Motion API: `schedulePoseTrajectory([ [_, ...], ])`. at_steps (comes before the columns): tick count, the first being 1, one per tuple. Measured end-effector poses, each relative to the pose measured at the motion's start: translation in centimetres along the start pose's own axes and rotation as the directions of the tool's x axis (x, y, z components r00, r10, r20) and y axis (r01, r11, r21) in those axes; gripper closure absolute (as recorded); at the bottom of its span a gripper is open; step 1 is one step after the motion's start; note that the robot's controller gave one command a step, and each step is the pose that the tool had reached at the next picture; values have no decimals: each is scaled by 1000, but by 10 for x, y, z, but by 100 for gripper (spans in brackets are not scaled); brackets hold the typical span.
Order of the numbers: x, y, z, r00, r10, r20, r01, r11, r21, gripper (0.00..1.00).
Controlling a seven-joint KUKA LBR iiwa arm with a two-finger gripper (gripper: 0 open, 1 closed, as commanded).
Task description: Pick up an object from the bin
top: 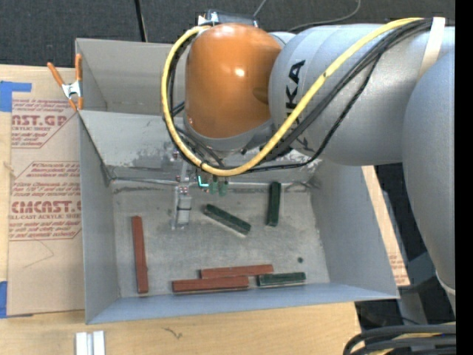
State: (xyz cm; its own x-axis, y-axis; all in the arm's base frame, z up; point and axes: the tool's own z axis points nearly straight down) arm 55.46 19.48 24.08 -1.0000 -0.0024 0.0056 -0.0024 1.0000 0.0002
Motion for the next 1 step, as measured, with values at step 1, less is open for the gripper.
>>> schedulePoseTrajectory([
  [1, 33, -11, 112, 918, -397, 3, 397, 918, 1, 0],
])
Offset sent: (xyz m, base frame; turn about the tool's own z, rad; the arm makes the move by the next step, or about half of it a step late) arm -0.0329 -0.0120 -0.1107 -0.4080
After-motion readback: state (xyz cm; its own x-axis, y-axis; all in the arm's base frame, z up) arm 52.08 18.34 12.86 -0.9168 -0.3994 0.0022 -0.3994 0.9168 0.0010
